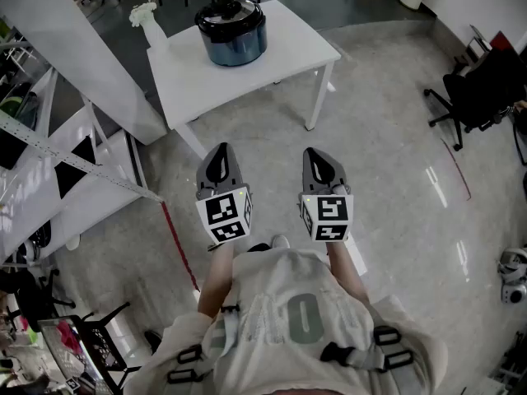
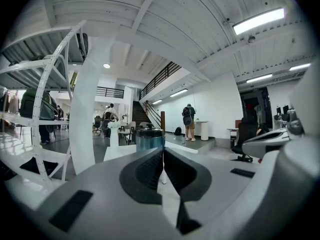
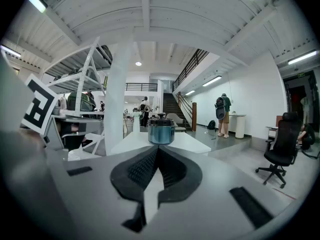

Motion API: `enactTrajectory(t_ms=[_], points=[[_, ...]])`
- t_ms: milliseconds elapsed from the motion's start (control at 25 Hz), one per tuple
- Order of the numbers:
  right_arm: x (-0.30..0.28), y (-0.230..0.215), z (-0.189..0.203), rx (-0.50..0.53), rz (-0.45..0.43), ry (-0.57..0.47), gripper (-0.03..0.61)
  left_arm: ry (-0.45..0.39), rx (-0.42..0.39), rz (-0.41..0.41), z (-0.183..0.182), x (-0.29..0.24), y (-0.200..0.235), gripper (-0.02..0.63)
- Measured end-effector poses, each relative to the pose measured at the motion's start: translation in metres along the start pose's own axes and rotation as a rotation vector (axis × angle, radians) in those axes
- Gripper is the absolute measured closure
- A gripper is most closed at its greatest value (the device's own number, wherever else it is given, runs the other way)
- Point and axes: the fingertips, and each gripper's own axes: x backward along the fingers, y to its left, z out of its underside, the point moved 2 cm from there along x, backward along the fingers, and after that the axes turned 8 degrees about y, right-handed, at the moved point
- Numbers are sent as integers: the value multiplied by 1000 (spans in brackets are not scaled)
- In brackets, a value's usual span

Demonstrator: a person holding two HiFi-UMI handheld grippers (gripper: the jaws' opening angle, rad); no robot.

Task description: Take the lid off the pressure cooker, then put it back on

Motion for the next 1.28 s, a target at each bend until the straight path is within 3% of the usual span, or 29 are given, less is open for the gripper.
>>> enactTrajectory(t_ms=[360,640,1000,1280], points=[[-7,5,5,-9,-38,7,569,16,-8,6,5,-3,-3,594],[-14,-2,7,-135,-104,-2,569,17,0,-15,4,-1,1,594],[-45,-14,8,-108,-93,35,569,27,13,-53,3,-25,24,594],[-74,-31,-5,-61,-39,32,569,16,22,-28,-14,-68,27,594]])
